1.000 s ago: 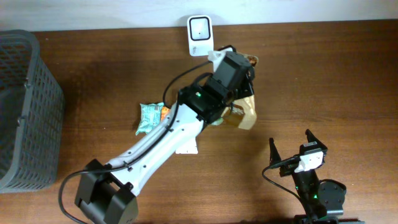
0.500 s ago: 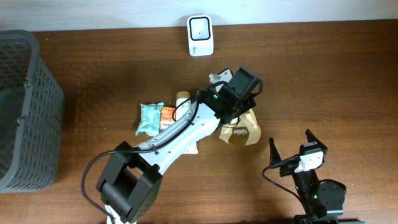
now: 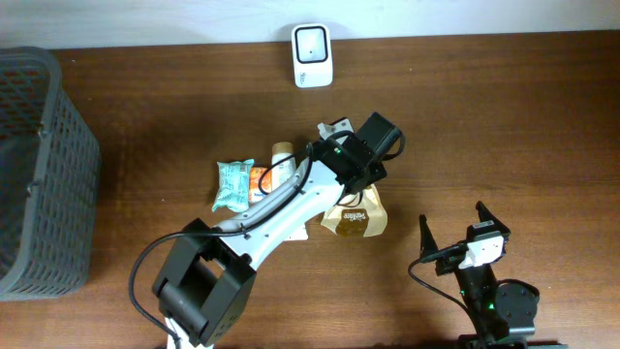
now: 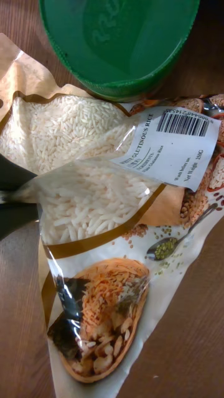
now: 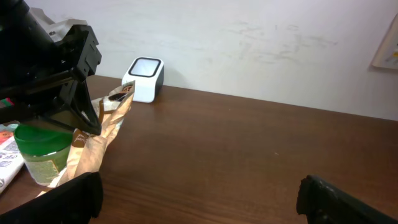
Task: Scan the item barcode
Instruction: 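Lower the rice bag onto the table right of the jar and release, then retract the left gripper to the upper left of the table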
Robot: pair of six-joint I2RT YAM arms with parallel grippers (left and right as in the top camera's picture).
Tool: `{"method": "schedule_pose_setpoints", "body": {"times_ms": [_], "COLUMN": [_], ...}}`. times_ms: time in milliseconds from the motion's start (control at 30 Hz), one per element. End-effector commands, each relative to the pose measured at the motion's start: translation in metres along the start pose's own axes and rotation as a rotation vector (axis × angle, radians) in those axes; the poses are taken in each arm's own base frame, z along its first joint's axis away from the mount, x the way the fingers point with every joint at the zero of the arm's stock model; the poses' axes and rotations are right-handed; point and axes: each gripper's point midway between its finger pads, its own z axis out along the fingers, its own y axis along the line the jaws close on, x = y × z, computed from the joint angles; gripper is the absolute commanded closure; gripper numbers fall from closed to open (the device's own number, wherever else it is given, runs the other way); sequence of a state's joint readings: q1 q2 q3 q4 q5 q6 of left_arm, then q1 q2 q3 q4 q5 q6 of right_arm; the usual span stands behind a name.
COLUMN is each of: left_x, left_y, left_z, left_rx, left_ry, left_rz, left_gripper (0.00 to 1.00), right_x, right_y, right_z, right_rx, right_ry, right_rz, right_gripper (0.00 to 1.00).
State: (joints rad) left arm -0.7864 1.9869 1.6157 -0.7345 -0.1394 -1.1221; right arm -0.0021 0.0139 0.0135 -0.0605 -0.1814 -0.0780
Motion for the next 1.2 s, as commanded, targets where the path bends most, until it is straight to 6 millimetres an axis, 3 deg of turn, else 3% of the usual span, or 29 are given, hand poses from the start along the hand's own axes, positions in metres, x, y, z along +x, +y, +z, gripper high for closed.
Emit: {"method": "schedule_pose_setpoints", "body": {"times_ms": [0, 67, 100, 133, 167, 267, 400, 533, 633, 733, 867, 1067, 1167], "left_x": [-0.011, -0.011, -0.011, -0.011, -0.01, -0.01, -0.02, -0.037, -0.036, -0.053, -0.092, -0.124, -0.133], "left_y": [-0.005, -0.005, -0.005, -0.005, -0.005, -0.005, -0.001, -0.015, -0.043, -0.041, -0.004, 0.078, 0.094], "left_z": [-0.007, -0.007, -0.007, -0.007, -0.007, -0.007, -0.007, -0.015, -0.038, -0.065, -0.087, -0.085, -0.086], "left_rx": [0.004, 0.004, 0.004, 0.004, 0.004, 0.003, -0.019, 0.025, 0.154, 0.149, 0.083, -0.086, -0.112], "left_ry": [-0.051, -0.05, -0.05, -0.05, -0.05, -0.05, -0.096, -0.127, -0.082, -0.096, -0.101, 0.007, 0.02], "left_rz": [0.026, 0.026, 0.026, 0.026, 0.027, 0.027, 0.029, 0.263, 0.586, 0.683, 0.621, 0.539, 0.585], "left_gripper": [1.0, 0.97, 0.91, 0.76, 0.53, 0.31, 0.25, 0.14, 0.12, 0.04, 0.0, 0.01, 0.01], "right_x": [0.003, 0.003, 0.003, 0.003, 0.003, 0.003, 0.003, 0.003, 0.003, 0.003, 0.003, 0.003, 0.003], "right_y": [0.0, 0.0, 0.0, 0.0, 0.0, 0.0, 0.0, 0.0, 0.0, 0.0, 0.0, 0.0, 0.0], "right_z": [0.0, 0.0, 0.0, 0.0, 0.0, 0.0, 0.0, 0.0, 0.0, 0.0, 0.0, 0.0, 0.0], "right_rx": [0.0, 0.0, 0.0, 0.0, 0.0, 0.0, 0.0, 0.0, 0.0, 0.0, 0.0, 0.0, 0.0], "right_ry": [0.004, 0.004, 0.004, 0.004, 0.004, 0.004, 0.004, 0.004, 0.004, 0.004, 0.004, 0.004, 0.004], "right_rz": [0.007, 0.007, 0.007, 0.007, 0.007, 0.007, 0.007, 0.007, 0.007, 0.007, 0.007, 0.007, 0.007], "right_gripper": [0.02, 0.02, 0.02, 0.01, 0.02, 0.02, 0.01, 0.02, 0.01, 0.02, 0.02, 0.02, 0.02]}}
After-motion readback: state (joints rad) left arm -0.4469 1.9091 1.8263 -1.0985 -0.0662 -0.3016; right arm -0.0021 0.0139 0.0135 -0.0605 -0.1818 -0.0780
